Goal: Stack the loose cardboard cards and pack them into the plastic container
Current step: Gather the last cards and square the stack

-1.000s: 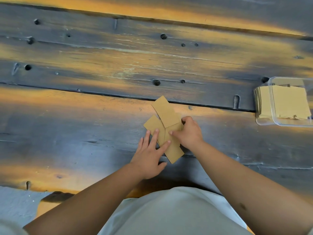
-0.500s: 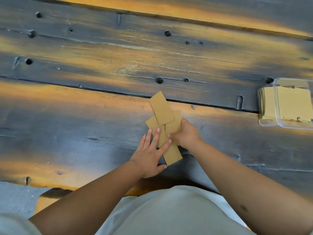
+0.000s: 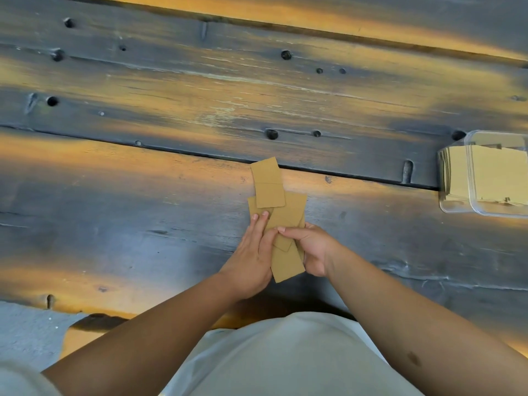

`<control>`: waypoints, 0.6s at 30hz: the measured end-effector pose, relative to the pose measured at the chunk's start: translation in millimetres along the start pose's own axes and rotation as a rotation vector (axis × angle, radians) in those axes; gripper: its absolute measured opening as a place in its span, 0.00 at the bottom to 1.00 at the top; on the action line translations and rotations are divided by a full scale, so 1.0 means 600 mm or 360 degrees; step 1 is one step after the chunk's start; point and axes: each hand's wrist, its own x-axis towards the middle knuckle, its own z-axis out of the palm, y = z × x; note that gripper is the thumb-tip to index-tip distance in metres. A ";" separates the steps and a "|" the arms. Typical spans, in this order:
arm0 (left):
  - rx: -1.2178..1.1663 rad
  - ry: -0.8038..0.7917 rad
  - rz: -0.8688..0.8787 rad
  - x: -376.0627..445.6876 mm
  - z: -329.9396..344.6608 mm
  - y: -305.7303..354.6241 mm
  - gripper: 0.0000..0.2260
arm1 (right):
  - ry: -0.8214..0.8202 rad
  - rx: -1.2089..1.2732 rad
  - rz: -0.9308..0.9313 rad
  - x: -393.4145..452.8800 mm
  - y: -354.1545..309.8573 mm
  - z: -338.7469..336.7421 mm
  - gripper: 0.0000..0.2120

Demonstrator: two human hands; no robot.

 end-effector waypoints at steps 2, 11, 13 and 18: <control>-0.0154 0.0052 -0.0018 0.004 -0.003 0.004 0.31 | -0.0014 0.0015 -0.0020 -0.001 0.001 0.001 0.14; -0.0625 0.0193 -0.0074 0.015 -0.021 0.005 0.15 | 0.0061 0.0162 -0.0110 -0.005 0.015 0.009 0.16; -0.0643 0.0108 -0.0032 0.012 -0.026 0.000 0.16 | 0.0134 0.0146 -0.0165 -0.007 0.021 0.011 0.16; -0.0482 0.0059 0.0052 0.013 -0.058 -0.022 0.19 | 0.0294 0.0122 -0.0236 -0.025 0.037 0.000 0.15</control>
